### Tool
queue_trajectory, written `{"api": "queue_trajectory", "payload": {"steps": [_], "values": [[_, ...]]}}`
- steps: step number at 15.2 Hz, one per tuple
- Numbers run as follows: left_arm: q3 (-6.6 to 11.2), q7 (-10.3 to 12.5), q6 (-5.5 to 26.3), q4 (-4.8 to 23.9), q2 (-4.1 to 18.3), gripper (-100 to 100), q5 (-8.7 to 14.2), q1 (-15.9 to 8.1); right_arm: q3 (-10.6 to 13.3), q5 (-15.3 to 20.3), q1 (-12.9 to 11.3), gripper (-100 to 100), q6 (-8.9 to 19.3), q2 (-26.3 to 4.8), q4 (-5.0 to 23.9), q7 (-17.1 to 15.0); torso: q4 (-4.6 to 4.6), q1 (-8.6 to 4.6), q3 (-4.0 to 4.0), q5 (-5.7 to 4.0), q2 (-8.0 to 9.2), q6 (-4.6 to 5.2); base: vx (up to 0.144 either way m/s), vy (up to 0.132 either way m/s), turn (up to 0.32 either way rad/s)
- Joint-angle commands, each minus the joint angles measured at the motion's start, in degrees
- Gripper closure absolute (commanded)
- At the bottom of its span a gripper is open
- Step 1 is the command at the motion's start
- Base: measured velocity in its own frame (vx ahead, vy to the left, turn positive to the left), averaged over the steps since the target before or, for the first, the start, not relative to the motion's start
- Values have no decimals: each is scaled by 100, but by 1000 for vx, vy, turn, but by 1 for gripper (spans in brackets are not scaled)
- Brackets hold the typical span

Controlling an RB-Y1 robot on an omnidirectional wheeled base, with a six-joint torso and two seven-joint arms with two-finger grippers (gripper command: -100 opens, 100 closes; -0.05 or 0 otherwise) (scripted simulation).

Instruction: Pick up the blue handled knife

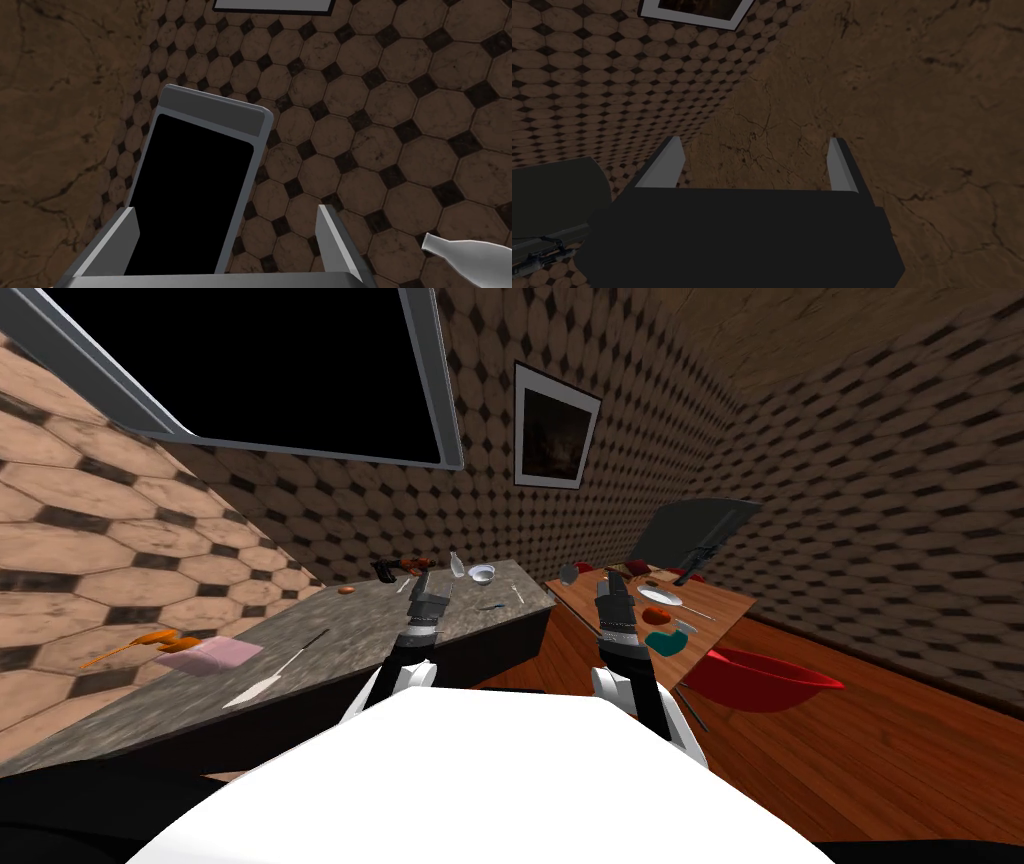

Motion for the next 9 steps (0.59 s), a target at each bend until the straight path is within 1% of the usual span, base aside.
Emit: {"api": "queue_trajectory", "payload": {"steps": [1, 2, 3, 4, 5, 6, 7, 8, 9], "values": [[-40, 181, 286, 40, 177, -100, 126, -69, 0, 0, 0, 0, 0, 0, 0, 0, 0, 0, 0, 0, 0, 0, 9, 1, -107], [-40, 181, 355, 40, 177, -100, 126, -69, 0, 0, 0, 0, 0, 0, 0, 0, 0, -1, 0, 0, 0, 1, 8, 2, -79], [-62, 320, 499, 97, 308, -100, 229, -151, 0, 0, 0, 0, 0, 0, 0, 0, 0, -1, 0, 0, 0, 0, 8, 1, -99], [-62, 320, 592, 97, 308, -100, 229, -151, 0, 0, 0, 0, 0, 0, 0, 0, 0, -1, 0, 0, 0, 1, 8, 3, -80], [-62, 320, 601, 97, 308, -100, 229, -151, 0, 0, 0, 0, 0, 0, 0, 0, 0, -1, 0, 0, 0, 0, 5, 3, -18], [-84, 468, 794, 158, 442, -100, 338, -238, 0, 0, 0, 0, 0, 0, 0, 0, 0, -1, 0, 0, 1, -1, 6, -1, -84], [-84, 468, 862, 158, 442, -100, 338, -238, 0, 0, 0, 0, 0, 0, 0, 0, 0, -1, 0, 0, 1, 1, 6, 1, -90], [-108, 623, 999, 222, 577, -100, 452, -329, 0, 0, 0, 0, 0, 0, 0, 0, 0, -1, 0, 0, 0, 0, 8, 0, -111], [-108, 623, 1089, 222, 577, -100, 452, -329, 0, 0, 0, 0, 0, 0, 0, 0, 0, -1, 0, 0, 0, 1, 8, 2, -92]]}}
